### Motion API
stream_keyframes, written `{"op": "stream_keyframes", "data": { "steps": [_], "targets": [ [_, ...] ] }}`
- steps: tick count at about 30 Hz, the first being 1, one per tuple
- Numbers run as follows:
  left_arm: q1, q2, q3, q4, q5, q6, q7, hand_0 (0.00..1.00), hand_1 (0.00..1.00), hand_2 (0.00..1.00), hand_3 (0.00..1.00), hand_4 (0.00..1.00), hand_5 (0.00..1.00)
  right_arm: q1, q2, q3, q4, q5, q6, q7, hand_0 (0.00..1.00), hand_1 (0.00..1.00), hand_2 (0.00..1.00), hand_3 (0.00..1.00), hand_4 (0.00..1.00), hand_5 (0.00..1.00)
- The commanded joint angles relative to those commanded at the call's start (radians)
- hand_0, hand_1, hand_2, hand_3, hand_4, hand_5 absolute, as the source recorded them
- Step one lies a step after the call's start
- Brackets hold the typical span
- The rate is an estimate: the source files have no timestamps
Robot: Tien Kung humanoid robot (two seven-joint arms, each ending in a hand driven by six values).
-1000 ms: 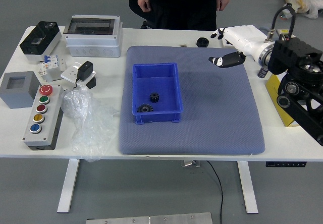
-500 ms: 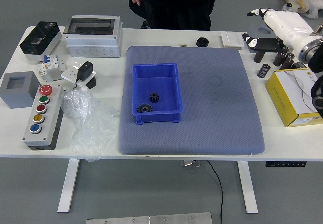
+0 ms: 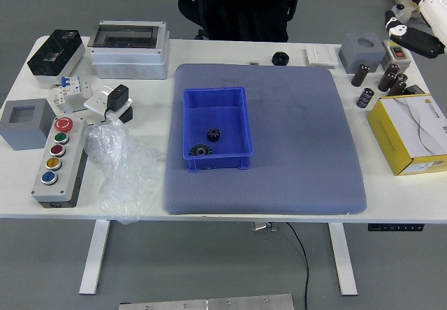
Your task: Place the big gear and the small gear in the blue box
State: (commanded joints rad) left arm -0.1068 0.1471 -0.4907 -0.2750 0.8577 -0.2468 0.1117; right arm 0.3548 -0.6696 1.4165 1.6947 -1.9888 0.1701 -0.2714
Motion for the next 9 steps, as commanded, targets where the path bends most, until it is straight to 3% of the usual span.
{"op": "stream_keyframes", "data": {
  "steps": [9],
  "targets": [
    [-0.005, 0.0, 0.005, 0.002, -0.005, 0.004, -0.002, 0.856, 0.823, 0.82, 0.767, 0.591, 0.372, -0.025, -0.049, 0.008, 0.006, -0.009, 0.002, 0.003, 0.995, 0.899, 0.922, 0.847, 0.435, 0.998]
  ]
}}
